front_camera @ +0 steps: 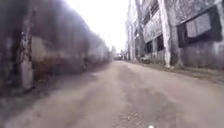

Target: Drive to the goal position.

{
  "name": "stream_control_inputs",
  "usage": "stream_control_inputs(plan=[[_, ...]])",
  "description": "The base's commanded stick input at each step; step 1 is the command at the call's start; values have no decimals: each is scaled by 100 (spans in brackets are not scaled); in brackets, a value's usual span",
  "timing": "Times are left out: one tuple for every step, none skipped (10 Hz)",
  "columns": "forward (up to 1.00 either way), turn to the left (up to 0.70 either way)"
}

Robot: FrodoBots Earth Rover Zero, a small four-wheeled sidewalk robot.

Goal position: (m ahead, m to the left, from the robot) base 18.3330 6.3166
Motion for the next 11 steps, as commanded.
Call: stream_control_inputs(plan=[[50,0],[50,0],[50,0],[50,0],[50,0],[50,0],[50,0],[50,0],[50,0],[50,0],[50,0]])
